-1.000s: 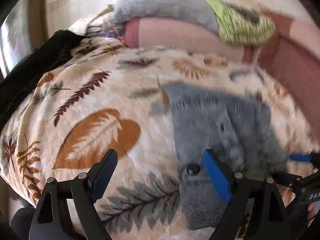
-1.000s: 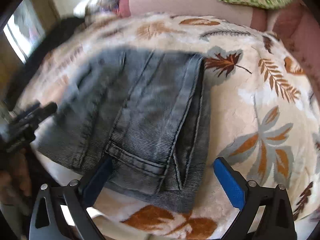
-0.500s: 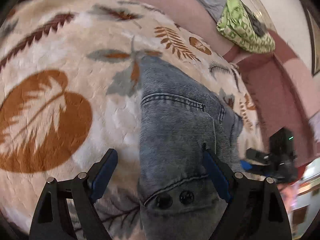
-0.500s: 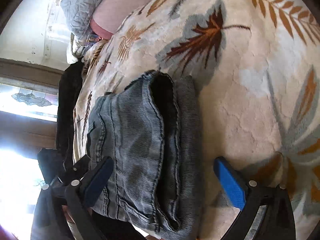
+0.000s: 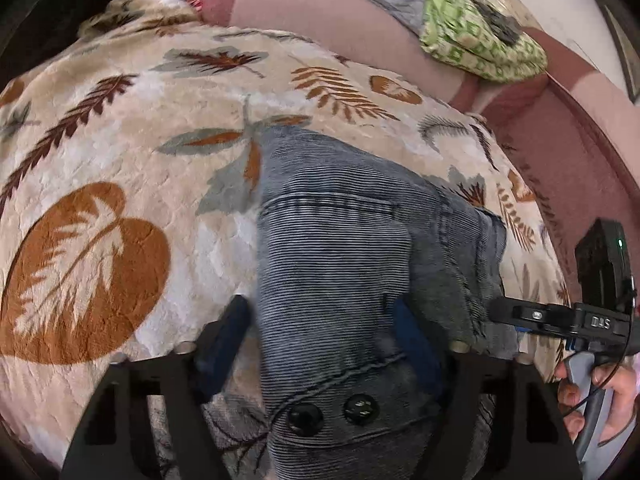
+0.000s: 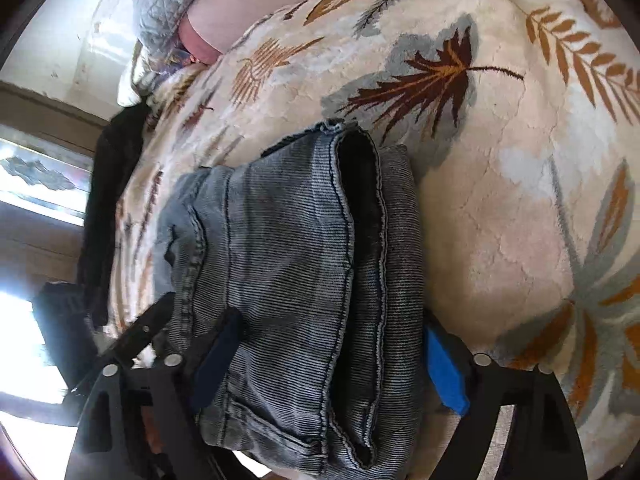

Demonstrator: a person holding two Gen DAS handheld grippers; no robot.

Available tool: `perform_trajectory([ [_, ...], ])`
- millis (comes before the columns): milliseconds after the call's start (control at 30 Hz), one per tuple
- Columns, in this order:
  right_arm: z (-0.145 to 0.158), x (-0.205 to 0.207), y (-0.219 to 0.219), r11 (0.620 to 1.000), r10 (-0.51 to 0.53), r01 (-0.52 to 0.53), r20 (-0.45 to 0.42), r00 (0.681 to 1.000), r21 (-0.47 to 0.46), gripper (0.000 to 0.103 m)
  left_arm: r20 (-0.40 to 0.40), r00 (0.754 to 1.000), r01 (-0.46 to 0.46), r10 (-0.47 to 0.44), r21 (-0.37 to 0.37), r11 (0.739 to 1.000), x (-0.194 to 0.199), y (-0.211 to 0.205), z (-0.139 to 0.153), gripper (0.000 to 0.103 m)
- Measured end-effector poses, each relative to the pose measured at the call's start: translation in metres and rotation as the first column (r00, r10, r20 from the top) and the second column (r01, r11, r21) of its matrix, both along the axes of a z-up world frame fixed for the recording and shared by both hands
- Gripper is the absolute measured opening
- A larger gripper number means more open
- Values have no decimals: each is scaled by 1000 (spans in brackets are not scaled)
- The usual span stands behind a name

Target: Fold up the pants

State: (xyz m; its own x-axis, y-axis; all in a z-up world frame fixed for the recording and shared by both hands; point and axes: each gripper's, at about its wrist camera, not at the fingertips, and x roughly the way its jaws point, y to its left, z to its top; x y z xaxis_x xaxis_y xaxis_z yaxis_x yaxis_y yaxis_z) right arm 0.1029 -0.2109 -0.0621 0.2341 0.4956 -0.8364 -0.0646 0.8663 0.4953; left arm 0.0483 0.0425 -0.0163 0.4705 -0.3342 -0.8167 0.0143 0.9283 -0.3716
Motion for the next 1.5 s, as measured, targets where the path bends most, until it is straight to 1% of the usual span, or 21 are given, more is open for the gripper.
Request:
perform_trajectory([
  [133, 1, -4, 5, 997, 7, -5, 18, 1000, -74, 79, 13, 1000, 9, -9, 32, 999, 0, -4, 2, 66],
  [167, 2, -5, 7, 996, 8, -6, 23, 1000, -92, 75, 14, 1000, 11, -12, 35, 999, 0, -4, 3, 65],
  [267, 5, -8, 12, 989, 21, -14, 46, 999, -145, 71, 25, 999, 24, -25, 57, 998, -1, -8, 5, 61],
  [367, 8, -11, 19, 984, 33, -20, 68, 997, -177, 62, 38, 999, 32, -36, 89, 996, -4, -12, 7, 55],
  [400, 10, -13, 21, 983, 39, -24, 80, 996, -183, 57, 44, 998, 34, -39, 102, 994, -4, -13, 8, 50],
  [433, 12, -14, 23, 982, 45, -28, 88, 995, -188, 54, 52, 998, 38, -45, 117, 992, -6, -15, 10, 45],
  [500, 15, -17, 27, 979, 60, -39, 103, 993, -200, 48, 70, 996, 46, -58, 155, 987, -8, -19, 13, 40],
  [567, 16, -18, 30, 978, 66, -43, 107, 992, -205, 48, 76, 995, 47, -62, 179, 983, -9, -22, 14, 40],
  [733, 10, -14, 22, 983, 76, -62, 77, 994, -171, 56, 88, 994, 47, -67, 217, 975, -11, -26, 14, 40],
  [800, 6, -13, 19, 988, 69, -59, 65, 996, -146, 60, 86, 994, 44, -64, 213, 976, -11, -25, 13, 40],
  [900, 4, -11, 14, 992, 64, -58, 51, 997, -110, 60, 85, 994, 44, -64, 213, 976, -10, -24, 13, 40],
  [1000, 3, -10, 15, 992, 73, -69, 38, 997, -104, 60, 86, 995, 39, -59, 219, 975, -11, -25, 14, 38],
  [1033, 3, -9, 14, 993, 73, -70, 32, 997, -96, 60, 86, 995, 37, -57, 220, 975, -11, -26, 14, 38],
  [1067, 4, -9, 14, 994, 69, -66, 34, 997, -90, 57, 89, 994, 35, -56, 225, 974, -11, -26, 15, 37],
  [1100, 5, -11, 14, 993, 73, -69, 45, 996, -92, 47, 91, 994, 33, -55, 232, 972, -12, -28, 17, 33],
  [1133, 8, -14, 17, 992, 87, -80, 69, 994, -100, 42, 95, 994, 29, -53, 239, 971, -13, -28, 19, 29],
  [1167, 11, -16, 20, 991, 95, -87, 81, 992, -100, 32, 98, 994, 27, -52, 241, 970, -13, -29, 21, 27],
  [1233, 23, -22, 22, 990, 97, -84, 120, 988, -112, 26, 108, 993, 24, -51, 235, 972, -14, -27, 30, 21],
  [1333, 48, -26, 27, 987, 118, -96, 181, 976, -127, 24, 160, 984, 31, -73, 251, 968, -15, -30, 54, 19],
  [1400, 65, -22, 32, 985, 135, -107, 220, 966, -135, 24, 215, 973, 19, -82, 279, 960, -12, -32, 74, 19],
  [1500, 96, -2, 38, 987, 136, -102, 296, 945, -128, 24, 275, 959, -18, -65, 289, 957, 8, -25, 98, 19],
])
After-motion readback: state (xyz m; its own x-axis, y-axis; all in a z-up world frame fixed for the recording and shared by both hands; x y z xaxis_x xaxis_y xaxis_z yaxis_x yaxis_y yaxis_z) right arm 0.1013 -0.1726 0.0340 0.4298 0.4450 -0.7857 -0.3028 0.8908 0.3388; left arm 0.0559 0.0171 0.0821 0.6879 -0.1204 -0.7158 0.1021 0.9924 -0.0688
